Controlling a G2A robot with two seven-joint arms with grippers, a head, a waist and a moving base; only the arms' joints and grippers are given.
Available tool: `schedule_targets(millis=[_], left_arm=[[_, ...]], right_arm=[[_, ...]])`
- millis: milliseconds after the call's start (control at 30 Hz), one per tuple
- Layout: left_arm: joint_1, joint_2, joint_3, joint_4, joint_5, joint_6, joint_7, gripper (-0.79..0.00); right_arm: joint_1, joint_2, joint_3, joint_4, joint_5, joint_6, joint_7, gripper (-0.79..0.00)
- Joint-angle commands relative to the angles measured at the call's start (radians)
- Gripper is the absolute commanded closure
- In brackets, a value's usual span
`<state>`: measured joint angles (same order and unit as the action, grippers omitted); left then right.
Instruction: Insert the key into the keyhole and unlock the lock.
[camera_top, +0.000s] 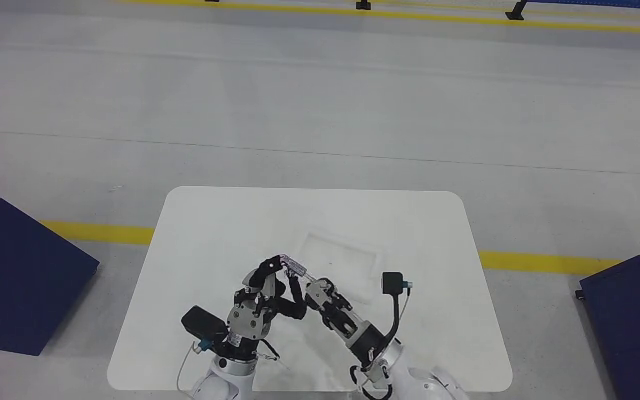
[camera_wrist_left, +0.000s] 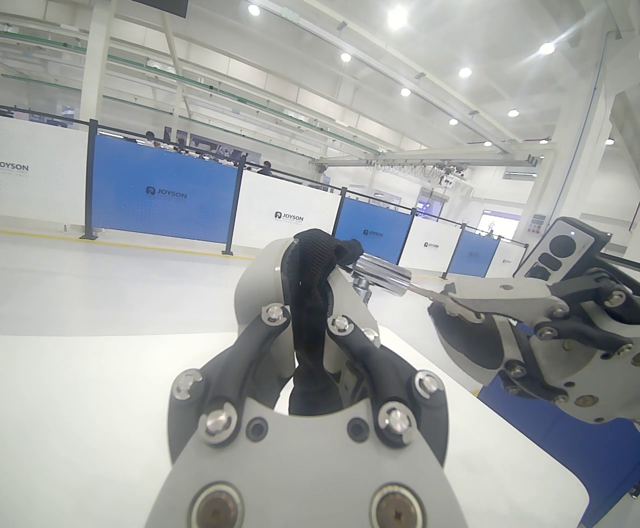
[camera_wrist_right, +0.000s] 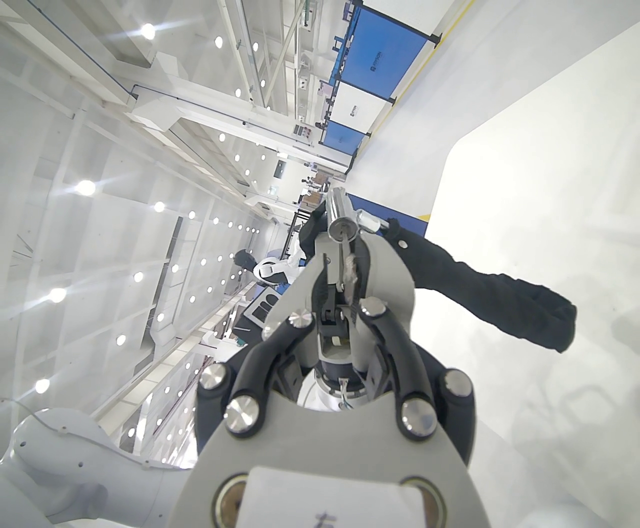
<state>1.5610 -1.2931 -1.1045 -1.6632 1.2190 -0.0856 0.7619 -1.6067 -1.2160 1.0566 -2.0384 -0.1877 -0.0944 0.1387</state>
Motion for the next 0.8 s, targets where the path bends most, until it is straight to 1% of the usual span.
schedule_targets(millis=[0,167,267,333,367,400,533,600,700,767], left_arm=[[0.000,-0.001,-0.001,0.001,0.001,0.000,0.000,0.000],[0.000,-0.004,-0.003,0.003,0.000,-0.001,-0.001,0.000],[0.000,-0.005,-0.005,0.004,0.001,-0.003,-0.001,0.000],[0.001,-0.006,-0.007,0.004,0.001,-0.002,-0.001,0.000],[0.001,-0.006,-0.008,0.004,0.002,-0.003,-0.001,0.000],[0.002,-0.007,-0.008,0.003,0.001,-0.004,0.000,0.000],[0.003,-0.008,-0.012,0.002,0.002,-0.007,-0.001,0.000],[0.005,-0.009,-0.014,0.001,0.003,-0.009,-0.001,0.000],[0.006,-0.010,-0.015,0.000,0.004,-0.015,0.001,0.000],[0.005,-0.010,-0.014,-0.001,0.001,-0.031,0.003,0.000]], right_arm=[[-0.003,0.000,0.005,0.000,0.000,-0.005,0.001,-0.536],[-0.017,0.002,0.022,-0.003,0.001,-0.020,0.000,-0.557],[-0.031,0.005,0.043,-0.005,-0.004,-0.039,0.006,-0.523],[-0.040,0.008,0.066,-0.002,0.003,-0.057,0.014,-0.517],[-0.044,0.010,0.080,0.002,0.007,-0.067,0.020,-0.480],[-0.047,0.012,0.093,0.006,0.013,-0.077,0.029,-0.474],[-0.059,0.020,0.147,0.023,0.033,-0.107,0.068,-0.517],[-0.064,0.023,0.177,0.030,0.043,-0.121,0.081,-0.517],[-0.072,0.028,0.217,0.039,0.067,-0.142,0.103,-0.493],[-0.076,0.031,0.240,0.043,0.091,-0.156,0.126,-0.511]])
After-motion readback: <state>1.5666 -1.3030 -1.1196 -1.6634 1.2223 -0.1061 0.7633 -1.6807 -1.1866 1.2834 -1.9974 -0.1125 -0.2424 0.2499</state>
